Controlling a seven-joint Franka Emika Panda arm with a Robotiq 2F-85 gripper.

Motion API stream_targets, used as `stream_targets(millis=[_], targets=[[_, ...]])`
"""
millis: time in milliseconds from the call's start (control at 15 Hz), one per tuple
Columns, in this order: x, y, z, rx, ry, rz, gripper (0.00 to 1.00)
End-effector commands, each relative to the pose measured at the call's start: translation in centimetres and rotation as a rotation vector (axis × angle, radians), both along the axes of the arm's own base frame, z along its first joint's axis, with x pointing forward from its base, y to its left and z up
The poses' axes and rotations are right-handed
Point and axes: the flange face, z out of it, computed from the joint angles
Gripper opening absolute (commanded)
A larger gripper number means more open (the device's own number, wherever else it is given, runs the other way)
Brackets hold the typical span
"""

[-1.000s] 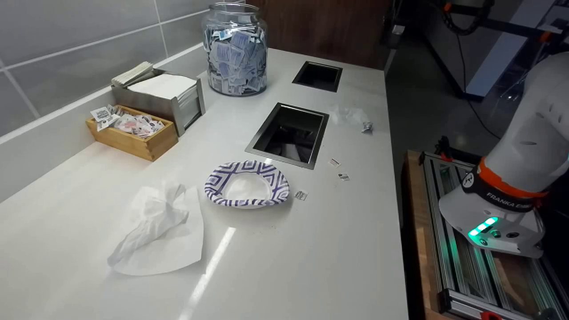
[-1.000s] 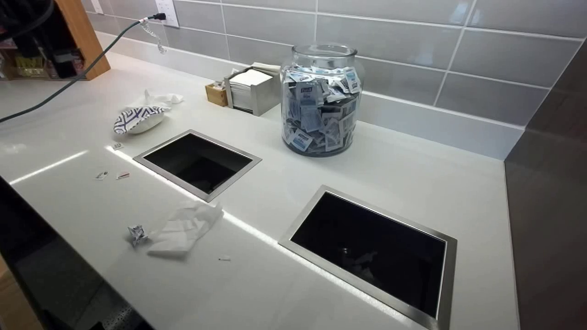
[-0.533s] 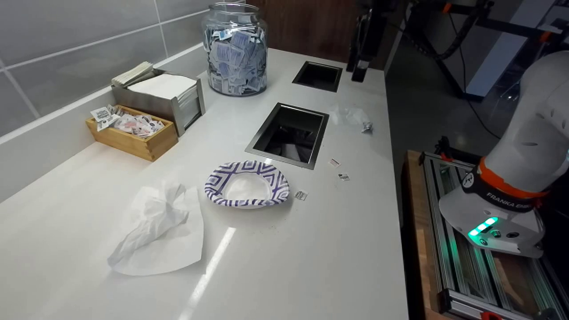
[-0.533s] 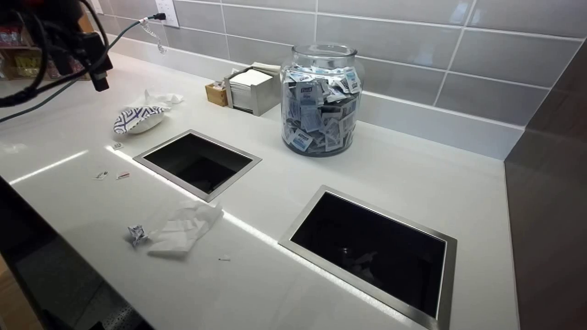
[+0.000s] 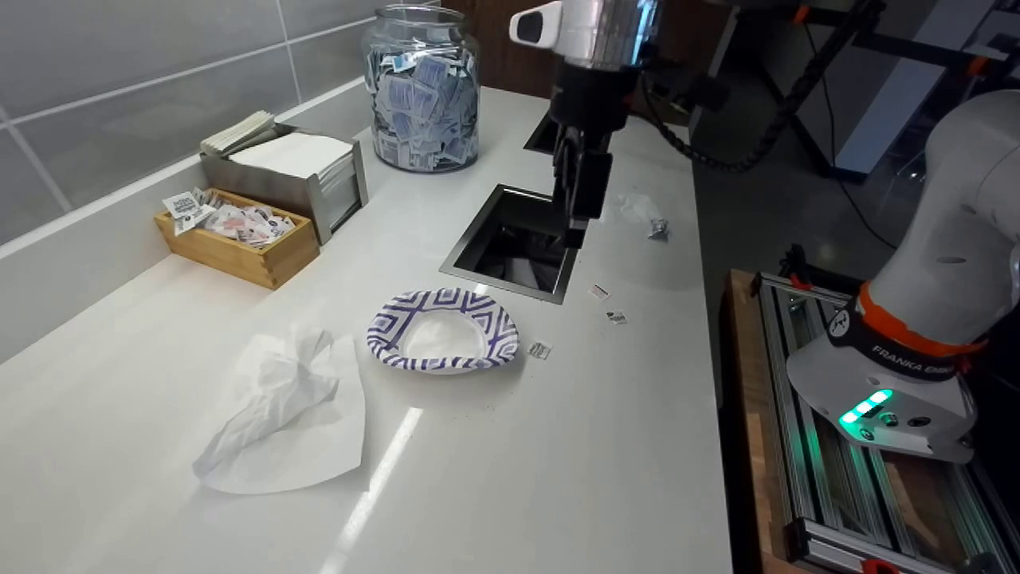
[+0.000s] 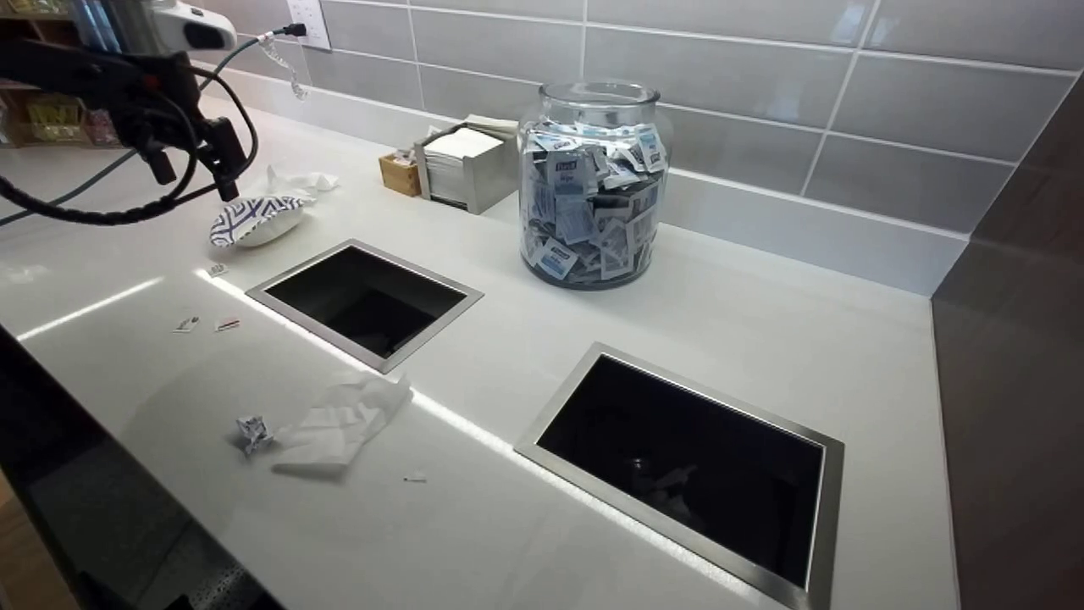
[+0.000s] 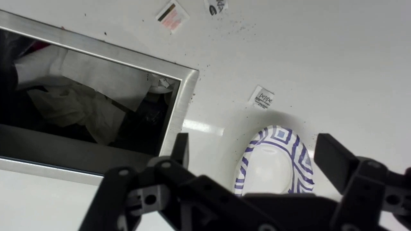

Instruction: Crumple up the white plate on all sides

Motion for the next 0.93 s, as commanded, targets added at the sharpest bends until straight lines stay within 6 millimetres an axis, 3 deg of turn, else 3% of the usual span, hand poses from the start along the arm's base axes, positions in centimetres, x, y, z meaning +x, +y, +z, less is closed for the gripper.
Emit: stream_targets(millis=[0, 267, 600, 667, 867], targets=[[3.1, 1.5, -2.4, 0.000, 0.000, 0.005, 1.00], [5.3, 3.5, -4.0, 0.014, -0.003, -0.022, 1.00], [6.1, 7.7, -6.5, 0.022, 0.042, -0.041, 1.00], [5.6, 6.1, -5.2, 0.006, 0.030, -0.019, 1.00], [5.8, 7.5, -6.2, 0.006, 0.049, -0.019, 1.00]])
